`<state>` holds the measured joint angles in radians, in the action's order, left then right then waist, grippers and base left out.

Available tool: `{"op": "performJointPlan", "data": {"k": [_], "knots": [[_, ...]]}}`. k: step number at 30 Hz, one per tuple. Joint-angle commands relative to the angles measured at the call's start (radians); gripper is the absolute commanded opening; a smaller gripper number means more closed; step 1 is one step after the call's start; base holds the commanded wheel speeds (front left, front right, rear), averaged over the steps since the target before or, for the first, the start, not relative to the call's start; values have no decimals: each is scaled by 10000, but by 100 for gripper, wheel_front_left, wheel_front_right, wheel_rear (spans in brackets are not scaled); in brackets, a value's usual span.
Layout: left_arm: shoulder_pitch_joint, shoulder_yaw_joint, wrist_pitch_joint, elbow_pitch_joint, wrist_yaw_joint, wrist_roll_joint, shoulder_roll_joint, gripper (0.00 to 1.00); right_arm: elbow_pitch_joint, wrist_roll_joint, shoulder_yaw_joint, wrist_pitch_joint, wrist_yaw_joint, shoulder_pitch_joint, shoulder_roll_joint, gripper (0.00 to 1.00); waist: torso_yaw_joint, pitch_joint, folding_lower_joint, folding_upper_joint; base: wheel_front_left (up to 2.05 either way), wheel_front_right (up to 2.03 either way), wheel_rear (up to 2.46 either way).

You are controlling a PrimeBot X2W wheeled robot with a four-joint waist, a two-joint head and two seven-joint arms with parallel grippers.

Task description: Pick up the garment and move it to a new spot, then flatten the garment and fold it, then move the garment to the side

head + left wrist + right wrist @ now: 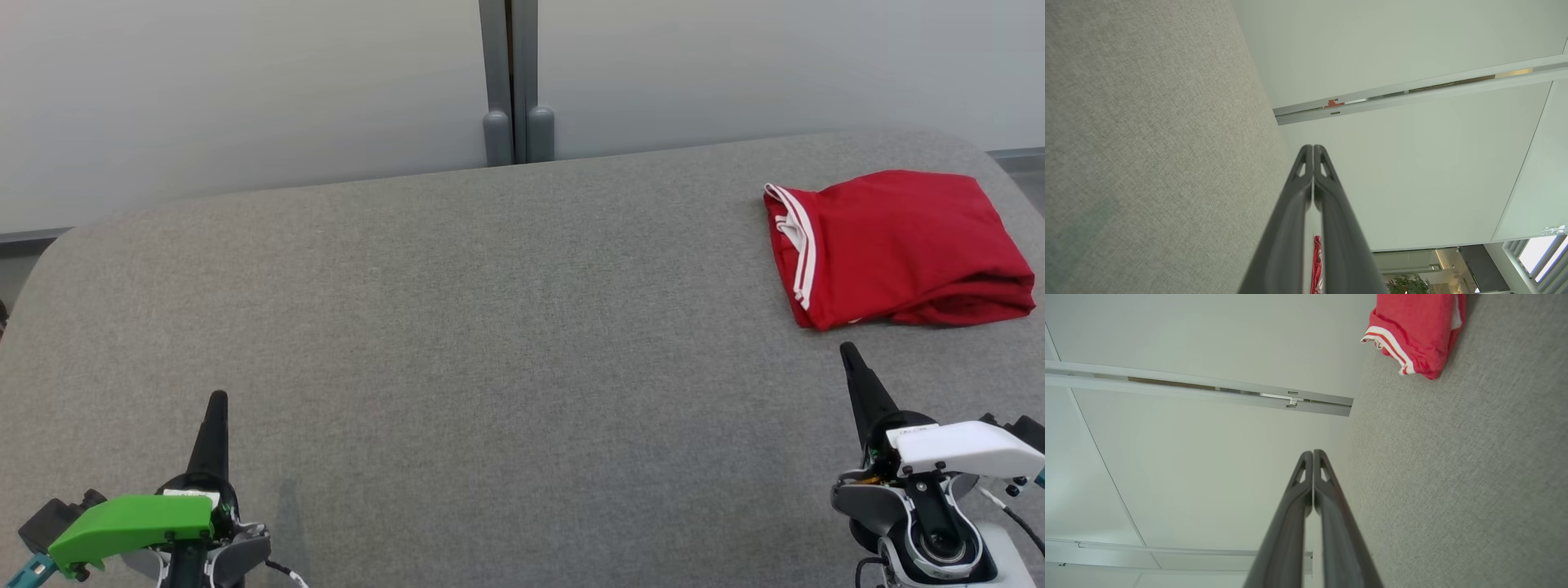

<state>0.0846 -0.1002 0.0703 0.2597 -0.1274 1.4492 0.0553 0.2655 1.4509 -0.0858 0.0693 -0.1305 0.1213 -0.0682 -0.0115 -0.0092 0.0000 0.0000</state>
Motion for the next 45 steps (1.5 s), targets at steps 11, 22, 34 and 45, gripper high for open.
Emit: {"op": "performJointPlan", "data": {"k": [11,22,34,45], "knots": [[270,-115,242,-123,-52,891,-17,0,-169,865,-175,271,-5,-127,96,0,54,57,0,0,0,0,0],[308,-158,432,-157,-57,1575,-51,0,-237,1536,-293,459,-4,-166,178,0,104,111,0,0,0,0,0],[294,-163,477,-159,-58,1651,-52,0,-243,1646,-310,485,-4,-174,185,0,115,123,0,0,0,0,0],[294,-161,476,-158,-58,1650,-52,0,-242,1647,-308,484,-4,-173,185,0,115,123,0,0,0,0,0]]}}
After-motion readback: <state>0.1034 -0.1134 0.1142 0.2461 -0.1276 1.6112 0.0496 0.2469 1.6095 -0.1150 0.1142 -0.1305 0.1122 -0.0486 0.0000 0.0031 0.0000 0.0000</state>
